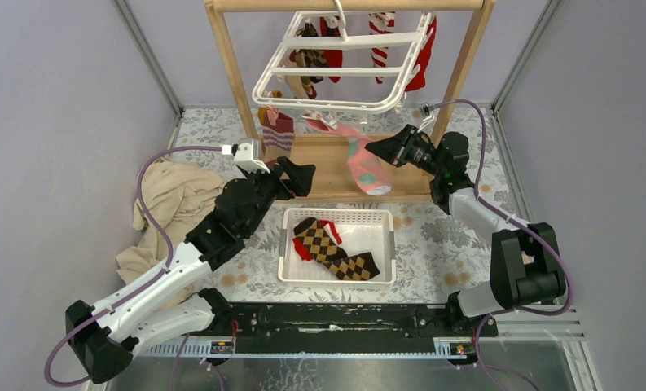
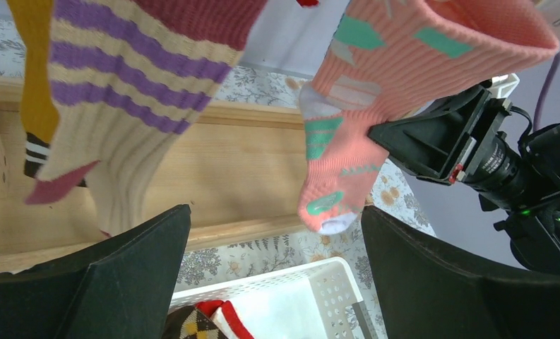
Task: Remove the socks clipped to the hanger
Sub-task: Remove the sock from the hanger.
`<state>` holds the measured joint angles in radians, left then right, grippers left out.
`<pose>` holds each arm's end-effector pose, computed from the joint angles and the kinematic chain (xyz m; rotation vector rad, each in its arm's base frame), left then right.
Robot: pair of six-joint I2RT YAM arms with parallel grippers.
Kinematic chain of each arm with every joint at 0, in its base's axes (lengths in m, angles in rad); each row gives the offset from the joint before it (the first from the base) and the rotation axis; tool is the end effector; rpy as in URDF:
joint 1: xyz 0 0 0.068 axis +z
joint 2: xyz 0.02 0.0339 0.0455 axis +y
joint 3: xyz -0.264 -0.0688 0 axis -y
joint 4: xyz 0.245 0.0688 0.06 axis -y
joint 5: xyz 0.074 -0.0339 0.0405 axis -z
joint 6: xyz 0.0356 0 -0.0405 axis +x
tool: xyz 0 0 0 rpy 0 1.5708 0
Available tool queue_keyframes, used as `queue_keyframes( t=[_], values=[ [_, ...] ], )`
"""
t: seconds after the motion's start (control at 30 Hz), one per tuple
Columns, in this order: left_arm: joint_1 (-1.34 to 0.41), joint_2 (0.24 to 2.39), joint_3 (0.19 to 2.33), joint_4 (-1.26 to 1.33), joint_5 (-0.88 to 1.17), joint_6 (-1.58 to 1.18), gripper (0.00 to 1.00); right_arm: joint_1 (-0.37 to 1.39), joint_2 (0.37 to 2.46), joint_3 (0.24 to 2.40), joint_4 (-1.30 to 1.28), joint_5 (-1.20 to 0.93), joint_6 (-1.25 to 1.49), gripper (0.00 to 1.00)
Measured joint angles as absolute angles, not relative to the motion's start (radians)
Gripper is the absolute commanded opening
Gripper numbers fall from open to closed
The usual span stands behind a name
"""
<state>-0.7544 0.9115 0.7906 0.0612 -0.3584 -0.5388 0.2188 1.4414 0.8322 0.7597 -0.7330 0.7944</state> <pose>0.1659 -0.1387 0.3458 -0.1023 1.6698 -0.6975 0.3077 0.0928 0.2994 -0.2118 1.5940 1.3215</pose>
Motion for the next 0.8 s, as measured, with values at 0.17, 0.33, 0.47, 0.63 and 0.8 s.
queue_keyframes(
  t=[0.17,0.33,0.47,0.63,0.8],
  values=[
    [-0.736,0.934,0.791,0.086,-0.326,-0.539,0.98,0.202,1.518,0.858,0.853,-0.774,0.883,0.1],
    [-0.725,0.953,0.791,0.163,-0.282,-0.53,0.98,0.202,1.549,0.869,0.945,-0.833,0.969,0.11],
    [-0.723,0.97,0.79,0.234,-0.244,-0.521,0.98,0.202,1.555,0.857,1.059,-0.888,1.058,0.11],
    [-0.722,0.987,0.788,0.302,-0.205,-0.511,0.98,0.202,1.553,0.797,1.201,-0.959,1.18,0.11],
    [-0.722,0.983,0.748,0.346,-0.179,-0.507,0.98,0.202,1.553,0.749,1.375,-1.016,1.34,0.11]
  ],
)
